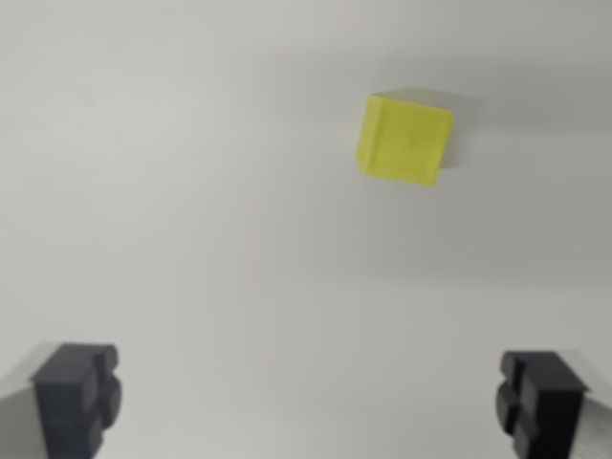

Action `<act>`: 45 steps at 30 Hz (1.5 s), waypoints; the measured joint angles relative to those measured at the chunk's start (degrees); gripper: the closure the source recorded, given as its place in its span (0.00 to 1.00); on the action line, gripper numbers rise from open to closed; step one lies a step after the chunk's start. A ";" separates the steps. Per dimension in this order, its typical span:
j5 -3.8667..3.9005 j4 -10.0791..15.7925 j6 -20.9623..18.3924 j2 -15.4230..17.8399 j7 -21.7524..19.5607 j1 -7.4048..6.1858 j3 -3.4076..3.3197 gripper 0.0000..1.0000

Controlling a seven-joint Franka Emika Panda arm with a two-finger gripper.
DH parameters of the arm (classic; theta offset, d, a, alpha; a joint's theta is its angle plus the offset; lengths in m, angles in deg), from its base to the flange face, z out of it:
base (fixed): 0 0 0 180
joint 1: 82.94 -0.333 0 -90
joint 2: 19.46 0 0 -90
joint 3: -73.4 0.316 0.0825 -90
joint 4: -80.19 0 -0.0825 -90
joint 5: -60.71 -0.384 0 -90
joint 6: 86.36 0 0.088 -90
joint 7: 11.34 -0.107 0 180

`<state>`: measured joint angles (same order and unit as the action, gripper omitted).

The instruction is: Pick yellow cube

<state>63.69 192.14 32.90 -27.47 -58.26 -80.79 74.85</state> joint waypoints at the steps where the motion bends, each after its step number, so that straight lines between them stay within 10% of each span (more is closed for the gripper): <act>1: 0.00 0.00 0.00 0.00 0.00 0.00 0.00 0.00; 45: -0.41 4.24 12.39 -7.85 -0.97 3.05 -0.01 0.00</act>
<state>63.28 196.38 45.30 -35.32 -59.23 -77.74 74.84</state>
